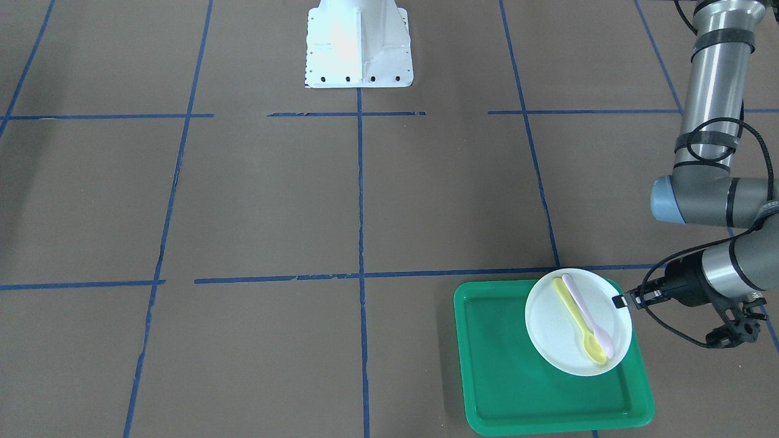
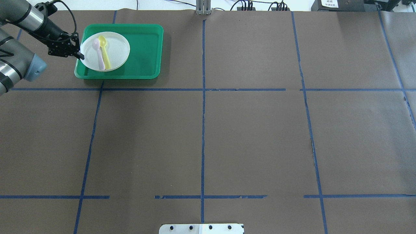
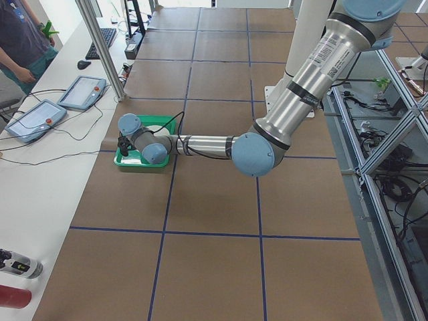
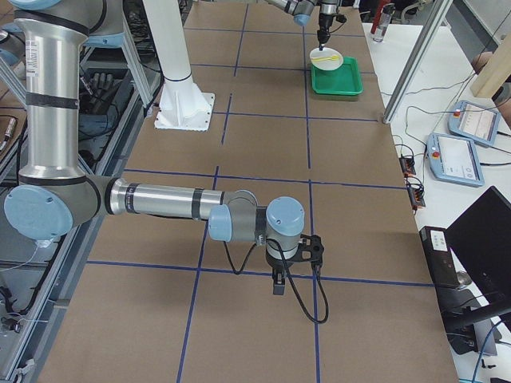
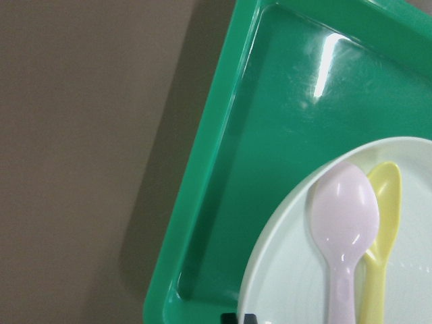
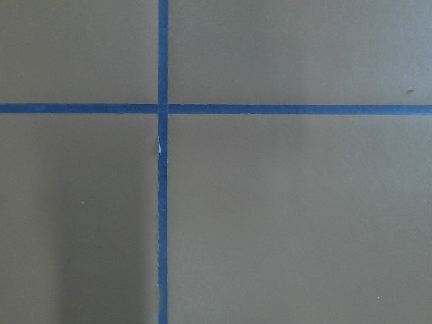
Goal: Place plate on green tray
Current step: 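Lower the plate onto the green tray and open the left gripper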
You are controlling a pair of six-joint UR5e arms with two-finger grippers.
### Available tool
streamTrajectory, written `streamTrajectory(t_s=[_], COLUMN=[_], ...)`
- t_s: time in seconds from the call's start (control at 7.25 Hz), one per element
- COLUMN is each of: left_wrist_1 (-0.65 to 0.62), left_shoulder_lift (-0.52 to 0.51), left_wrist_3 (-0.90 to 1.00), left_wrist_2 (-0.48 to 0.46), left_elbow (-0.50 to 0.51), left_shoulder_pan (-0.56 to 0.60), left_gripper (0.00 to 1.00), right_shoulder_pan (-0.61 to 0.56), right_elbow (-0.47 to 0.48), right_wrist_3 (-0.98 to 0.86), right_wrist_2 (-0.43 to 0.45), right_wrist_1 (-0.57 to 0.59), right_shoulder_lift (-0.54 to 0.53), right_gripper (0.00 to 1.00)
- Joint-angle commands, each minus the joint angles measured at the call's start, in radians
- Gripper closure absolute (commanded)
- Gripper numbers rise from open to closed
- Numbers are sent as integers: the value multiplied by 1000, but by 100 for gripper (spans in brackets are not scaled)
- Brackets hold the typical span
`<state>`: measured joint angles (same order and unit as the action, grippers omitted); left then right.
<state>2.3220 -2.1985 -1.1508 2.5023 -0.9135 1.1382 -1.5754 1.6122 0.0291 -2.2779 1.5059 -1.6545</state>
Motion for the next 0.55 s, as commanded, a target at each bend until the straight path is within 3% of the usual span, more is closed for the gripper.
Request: streamTrajectory(t_s=[0.0,0.14,0.41], left_wrist_1=[107,143,186], left_shoulder_lift=[-35,-50,-50], left_wrist_3=[-146,-199,-219], left_wrist_2=[-74,-132,-149], left_elbow=[45,60,81], left_shoulder_pan=[-29,-43,-60], left_gripper=[100,100,100], right_shoulder_pan=[0,0,0], right_elbow=[0,0,0], right_wrist_3=[0,0,0], right_wrist_2=[0,0,0], right_wrist_1=[-1,0,-1], right_shoulder_lift=[-1,-1,-1], right_gripper=[0,0,0])
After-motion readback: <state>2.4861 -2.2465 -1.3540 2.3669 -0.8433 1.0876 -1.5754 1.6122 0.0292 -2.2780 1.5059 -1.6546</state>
